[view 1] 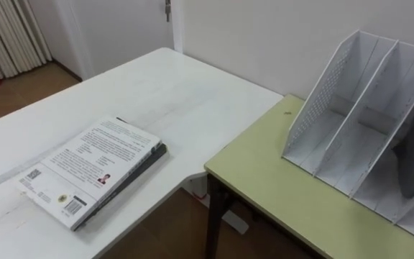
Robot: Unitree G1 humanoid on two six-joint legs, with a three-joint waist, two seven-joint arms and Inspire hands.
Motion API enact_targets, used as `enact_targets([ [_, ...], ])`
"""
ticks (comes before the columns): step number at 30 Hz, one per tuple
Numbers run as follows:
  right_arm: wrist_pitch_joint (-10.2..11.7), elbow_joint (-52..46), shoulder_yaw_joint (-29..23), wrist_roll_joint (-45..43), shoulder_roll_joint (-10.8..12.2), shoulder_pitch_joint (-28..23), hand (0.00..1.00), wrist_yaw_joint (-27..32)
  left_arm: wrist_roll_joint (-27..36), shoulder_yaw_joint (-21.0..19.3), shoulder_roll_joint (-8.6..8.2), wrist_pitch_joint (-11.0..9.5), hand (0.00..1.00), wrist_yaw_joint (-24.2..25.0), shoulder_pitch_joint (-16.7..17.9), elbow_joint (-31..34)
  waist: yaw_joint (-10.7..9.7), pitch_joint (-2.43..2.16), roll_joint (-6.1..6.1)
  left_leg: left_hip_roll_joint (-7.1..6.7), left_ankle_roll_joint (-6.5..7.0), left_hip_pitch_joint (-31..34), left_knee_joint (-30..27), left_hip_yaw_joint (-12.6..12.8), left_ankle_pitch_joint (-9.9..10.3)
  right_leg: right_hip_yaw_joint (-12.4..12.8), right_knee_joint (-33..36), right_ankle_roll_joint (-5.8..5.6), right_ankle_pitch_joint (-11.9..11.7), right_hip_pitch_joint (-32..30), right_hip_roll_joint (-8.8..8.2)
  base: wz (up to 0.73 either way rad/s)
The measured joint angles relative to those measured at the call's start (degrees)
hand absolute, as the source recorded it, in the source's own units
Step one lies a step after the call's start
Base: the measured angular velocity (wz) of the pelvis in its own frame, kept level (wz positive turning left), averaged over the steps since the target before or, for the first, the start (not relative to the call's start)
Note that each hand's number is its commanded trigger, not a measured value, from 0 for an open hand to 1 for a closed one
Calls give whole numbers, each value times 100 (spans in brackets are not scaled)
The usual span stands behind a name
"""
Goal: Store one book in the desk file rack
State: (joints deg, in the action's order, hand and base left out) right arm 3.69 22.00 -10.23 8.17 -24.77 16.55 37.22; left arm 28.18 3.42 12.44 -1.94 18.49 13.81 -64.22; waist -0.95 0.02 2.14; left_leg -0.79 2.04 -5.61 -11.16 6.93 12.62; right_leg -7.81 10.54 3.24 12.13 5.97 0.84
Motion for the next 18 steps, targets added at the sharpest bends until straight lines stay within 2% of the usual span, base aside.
enact_targets([
  [7, 34, 193, -13, 199, -6, 22, 100, -121, -28, -32, 13, 31, 0, 25, -4, 15, -1, 5, 19, 0, 0, -6, -6, 0, 0, 17, 11, 0, 0, -4, 7, 0],
  [8, 35, 205, -13, 289, -9, 31, 72, -161, -41, -49, 20, 42, 0, 42, -4, 19, -1, 7, 29, -1, 0, -5, -9, 0, 0, 17, 9, 0, 0, -3, 6, 0],
  [9, 35, 209, -13, 318, -9, 31, 27, -178, -56, -54, 25, 45, 0, 52, -4, 23, -1, 8, 32, -1, 0, -5, -11, 0, 0, 18, 7, 0, 0, -3, 3, 0],
  [10, 35, 217, -12, 365, -9, 31, 0, -237, -93, -76, 32, 53, 0, 66, -5, 37, -1, 7, 36, -1, 0, -5, -15, 0, 0, 17, 5, 0, 0, -4, -10, 0],
  [14, 14, 231, -12, 557, -11, 47, 0, -350, -89, -90, 38, 118, 0, 66, -2, 71, 2, 5, 42, -7, 0, -8, -21, 0, 0, 30, 11, 0, 0, -16, -12, -1],
  [18, -136, 277, -13, 980, -92, 172, 0, -452, -79, -100, 56, 257, 0, 64, -2, 106, -20, -3, 39, -6, 1, -6, -27, 1, -1, 42, 17, -6, -5, -23, -12, -1],
])
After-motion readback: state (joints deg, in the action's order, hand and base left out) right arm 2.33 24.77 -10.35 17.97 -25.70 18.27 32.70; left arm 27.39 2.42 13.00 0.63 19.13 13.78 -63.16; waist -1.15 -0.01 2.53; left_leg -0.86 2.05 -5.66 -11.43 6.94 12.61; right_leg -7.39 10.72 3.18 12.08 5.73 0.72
